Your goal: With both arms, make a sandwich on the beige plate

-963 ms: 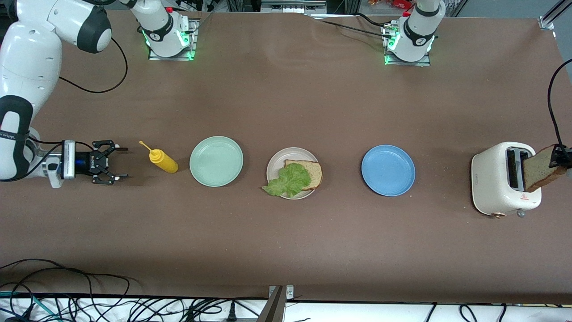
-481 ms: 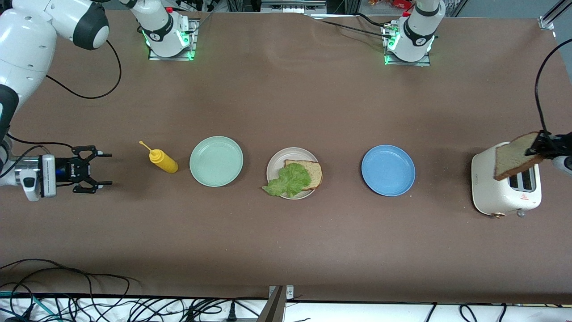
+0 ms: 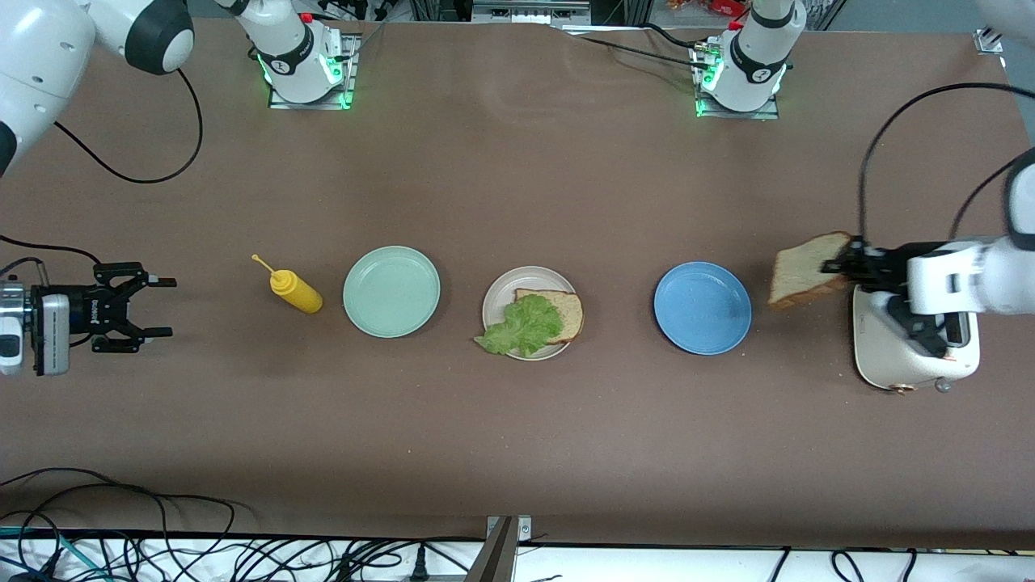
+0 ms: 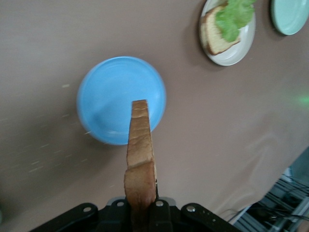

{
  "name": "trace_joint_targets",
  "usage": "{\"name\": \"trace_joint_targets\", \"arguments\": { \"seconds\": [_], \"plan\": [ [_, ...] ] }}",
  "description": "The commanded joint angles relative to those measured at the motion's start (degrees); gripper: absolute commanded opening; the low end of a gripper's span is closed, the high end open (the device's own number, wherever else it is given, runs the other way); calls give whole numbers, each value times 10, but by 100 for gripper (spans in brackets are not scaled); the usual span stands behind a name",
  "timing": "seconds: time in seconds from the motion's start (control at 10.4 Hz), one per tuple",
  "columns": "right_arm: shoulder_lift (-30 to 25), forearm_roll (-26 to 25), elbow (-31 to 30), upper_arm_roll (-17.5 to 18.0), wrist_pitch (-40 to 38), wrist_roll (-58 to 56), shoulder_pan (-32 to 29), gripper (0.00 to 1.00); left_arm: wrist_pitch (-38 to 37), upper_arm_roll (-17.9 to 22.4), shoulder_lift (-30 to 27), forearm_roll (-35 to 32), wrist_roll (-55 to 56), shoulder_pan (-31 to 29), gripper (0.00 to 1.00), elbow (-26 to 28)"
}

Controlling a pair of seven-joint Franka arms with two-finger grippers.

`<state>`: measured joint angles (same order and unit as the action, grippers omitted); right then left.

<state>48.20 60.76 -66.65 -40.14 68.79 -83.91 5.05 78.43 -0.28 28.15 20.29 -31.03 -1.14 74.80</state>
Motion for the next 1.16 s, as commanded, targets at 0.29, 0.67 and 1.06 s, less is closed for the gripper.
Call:
{"name": "trace_joint_targets", "arguments": {
  "seconds": [0.29,0.67,1.06],
  "plan": [
    [-108,-194,26,-64,0,300,136,100,-6,3,93,229,94,60,0,-12],
    [-209,-479,-16,121,41,473,128,100,122,4,139,279,199,152,0,-13],
    [-347,-615,-197,298,165,613,52,100,211,3,169,359,248,198,0,-11]
  ]
}}
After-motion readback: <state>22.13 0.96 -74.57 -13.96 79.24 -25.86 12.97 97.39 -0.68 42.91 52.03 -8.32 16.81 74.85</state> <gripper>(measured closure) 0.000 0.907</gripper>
